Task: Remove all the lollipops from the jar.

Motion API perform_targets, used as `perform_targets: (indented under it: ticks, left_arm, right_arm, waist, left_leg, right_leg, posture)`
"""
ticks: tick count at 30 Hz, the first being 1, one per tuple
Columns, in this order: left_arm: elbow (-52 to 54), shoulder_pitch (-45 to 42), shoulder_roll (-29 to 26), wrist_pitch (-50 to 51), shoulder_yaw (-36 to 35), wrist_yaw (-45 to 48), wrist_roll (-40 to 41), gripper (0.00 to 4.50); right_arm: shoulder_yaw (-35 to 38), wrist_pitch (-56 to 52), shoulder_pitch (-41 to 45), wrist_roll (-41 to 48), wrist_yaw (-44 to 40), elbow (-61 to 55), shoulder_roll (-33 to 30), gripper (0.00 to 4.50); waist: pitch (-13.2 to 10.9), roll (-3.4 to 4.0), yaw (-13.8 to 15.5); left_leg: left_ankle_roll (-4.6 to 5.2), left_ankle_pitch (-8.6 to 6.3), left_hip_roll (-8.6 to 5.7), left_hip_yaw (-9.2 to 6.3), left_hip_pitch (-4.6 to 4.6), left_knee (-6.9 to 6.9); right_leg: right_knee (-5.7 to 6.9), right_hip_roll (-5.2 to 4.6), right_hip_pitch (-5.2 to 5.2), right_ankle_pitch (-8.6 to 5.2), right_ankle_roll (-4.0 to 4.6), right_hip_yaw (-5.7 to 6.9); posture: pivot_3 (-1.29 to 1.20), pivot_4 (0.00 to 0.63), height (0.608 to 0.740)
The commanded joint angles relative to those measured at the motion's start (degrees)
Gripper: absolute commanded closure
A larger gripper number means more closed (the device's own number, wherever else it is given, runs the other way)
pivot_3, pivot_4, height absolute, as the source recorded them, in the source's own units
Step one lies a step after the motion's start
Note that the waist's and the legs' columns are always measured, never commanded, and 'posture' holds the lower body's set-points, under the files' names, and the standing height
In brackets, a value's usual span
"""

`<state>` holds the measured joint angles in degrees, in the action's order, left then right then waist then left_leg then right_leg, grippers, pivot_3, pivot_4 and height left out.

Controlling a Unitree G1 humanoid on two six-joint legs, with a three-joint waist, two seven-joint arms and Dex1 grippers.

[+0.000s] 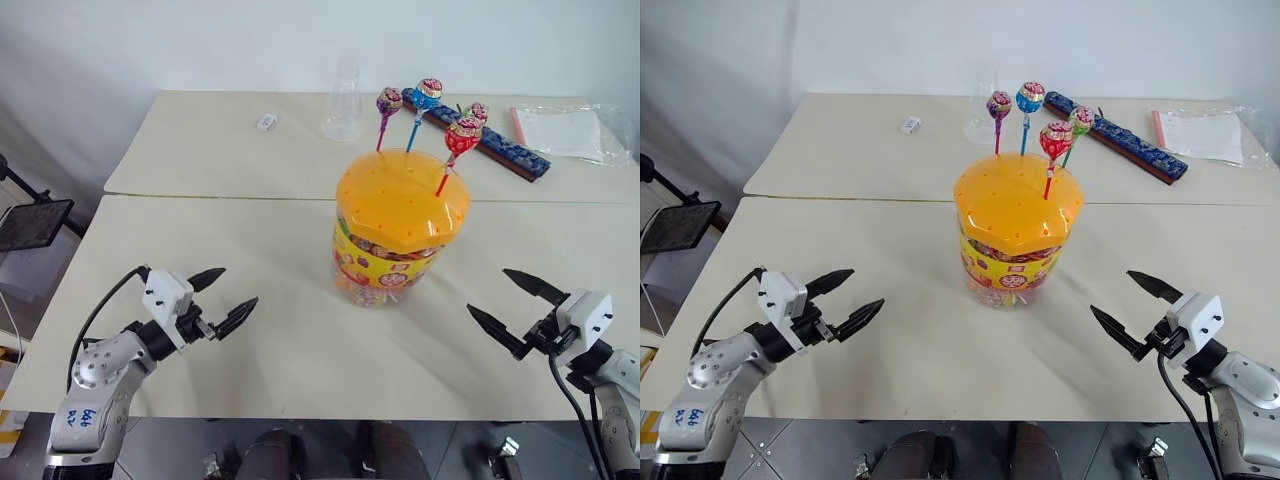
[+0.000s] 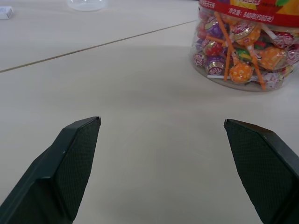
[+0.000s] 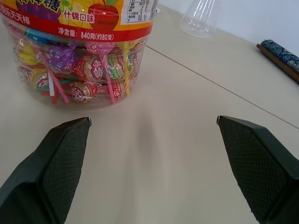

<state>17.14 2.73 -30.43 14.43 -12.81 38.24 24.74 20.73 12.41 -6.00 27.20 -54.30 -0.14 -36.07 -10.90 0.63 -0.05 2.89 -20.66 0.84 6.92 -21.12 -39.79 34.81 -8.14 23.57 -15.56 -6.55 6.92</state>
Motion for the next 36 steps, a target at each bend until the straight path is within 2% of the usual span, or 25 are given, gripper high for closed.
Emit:
perform_targets:
  ticks: [1,5,8,10,13,16,19,22,26,30,35,36]
  left_arm:
    - [-0.7,-1.3,-2.8,2.7,-0.4,1.4,0.4,0.01]
    - [-2.8,-5.4,-4.1,3.8,-3.3,8.1,8.2,0.01]
    - [-7.5,-11.9,-7.3,11.3,-7.3,15.5,19.4,0.01]
    - [-13.9,-17.7,-9.9,17.0,-9.1,18.0,24.1,0.01]
    - [-19.9,-24.2,-11.8,23.1,-8.3,22.4,27.8,0.01]
    - [-24.7,-31.9,-10.3,23.5,-4.7,25.1,26.0,0.01]
    - [-31.5,-42.7,-5.2,21.0,-0.9,25.6,22.8,0.01]
    - [-40.0,-54.4,0.6,18.7,3.6,27.2,18.8,0.01]
    - [-53.3,-67.7,9.2,11.3,7.6,28.3,12.0,0.01]
    - [-60.2,-74.7,14.2,9.3,8.2,30.4,9.6,0.01]
    - [-66.6,-79.0,17.2,5.9,7.7,28.3,5.8,0.01]
    - [-67.9,-79.9,18.0,5.7,7.7,27.6,5.3,0.19]
  right_arm:
    - [2.1,0.4,-0.7,1.7,0.2,-2.1,0.3,0.00]
    - [5.4,-3.8,-2.8,9.9,-1.1,-7.1,0.0,0.00]
    - [10.6,-8.3,-5.6,20.5,-1.2,-16.2,-0.4,0.00]
    - [15.0,-9.8,-9.6,28.8,-1.4,-25.1,0.7,0.00]
    - [20.1,-11.1,-13.5,34.4,3.0,-32.5,2.3,0.00]
    - [25.8,-11.5,-16.6,36.7,5.8,-35.9,3.1,0.00]
    - [28.8,-11.2,-18.7,37.3,8.1,-38.6,4.3,0.00]
    - [27.8,-11.5,-21.0,37.5,8.8,-42.3,6.5,0.00]
    - [23.8,-10.9,-20.0,34.2,10.2,-43.4,9.0,0.00]
    - [21.9,-10.8,-18.3,33.0,11.8,-43.7,9.4,0.00]
    - [21.2,-10.7,-17.7,32.3,12.9,-43.8,9.4,0.00]
    - [21.0,-10.6,-17.6,32.1,13.3,-44.0,9.6,0.00]
  waist:
    - [0.0,0.00,0.0]
    - [0.0,0.03,0.3]
    - [0.0,0.02,0.4]
    - [0.0,0.05,0.7]
    - [0.0,0.04,0.9]
    - [0.0,-0.04,1.5]
    - [0.0,-0.18,2.0]
    - [0.1,-0.40,3.0]
    - [0.1,-0.49,2.7]
    - [0.1,-0.49,1.6]
    - [0.1,-0.51,1.3]
    - [0.1,-0.51,1.3]
  left_leg:
    - [-0.01,0.00,0.00,0.00,0.00,0.00]
    - [-0.01,0.00,0.00,-0.04,-0.04,-0.02]
    - [0.00,0.00,0.01,-0.07,-0.09,-0.11]
    - [-0.01,0.00,0.03,-0.12,-0.06,-0.15]
    - [-0.04,-0.01,0.07,-0.17,-0.01,-0.14]
    - [-0.02,-0.02,0.00,-0.06,-0.01,-0.15]
    - [0.05,0.01,-0.12,-0.04,-0.06,-0.20]
    - [0.13,0.07,-0.16,-0.04,-0.14,-0.26]
    - [0.16,0.06,-0.23,0.15,-0.12,-0.24]
    - [0.19,0.06,-0.22,0.26,-0.15,-0.18]
    - [0.18,0.06,-0.14,0.26,-0.12,-0.16]
    - [0.18,0.06,-0.11,0.26,-0.10,-0.16]
  right_leg:
    - [0.00,0.01,0.00,0.00,0.00,0.01]
    - [0.03,0.03,0.01,0.00,0.00,0.05]
    - [0.06,0.00,0.01,0.00,0.00,0.06]
    - [0.13,0.02,0.00,0.00,0.00,0.07]
    - [0.17,0.44,-0.05,-0.01,0.01,0.11]
    - [0.11,0.49,-0.06,0.03,-0.07,0.11]
    - [0.00,0.55,-0.10,0.09,-0.17,0.15]
    - [-0.05,0.60,-0.09,0.10,-0.18,0.14]
    - [-0.16,0.68,-0.09,0.12,-0.22,0.05]
    - [-0.20,0.75,0.01,0.12,-0.23,0.00]
    - [-0.19,0.89,0.02,0.12,-0.22,-0.01]
    - [-0.18,0.89,0.02,0.12,-0.22,-0.03]
  posture:
    - [0.00,0.150,0.740]
    - [0.00,0.150,0.740]
    - [0.00,0.150,0.740]
    - [0.00,0.150,0.740]
    - [0.00,0.150,0.740]
    - [0.00,0.150,0.740]
    - [0.00,0.150,0.740]
    - [0.00,0.150,0.740]
    - [0.00,0.150,0.740]
    - [0.00,0.150,0.740]
    - [0.00,0.150,0.740]
    - [0.00,0.150,0.740]
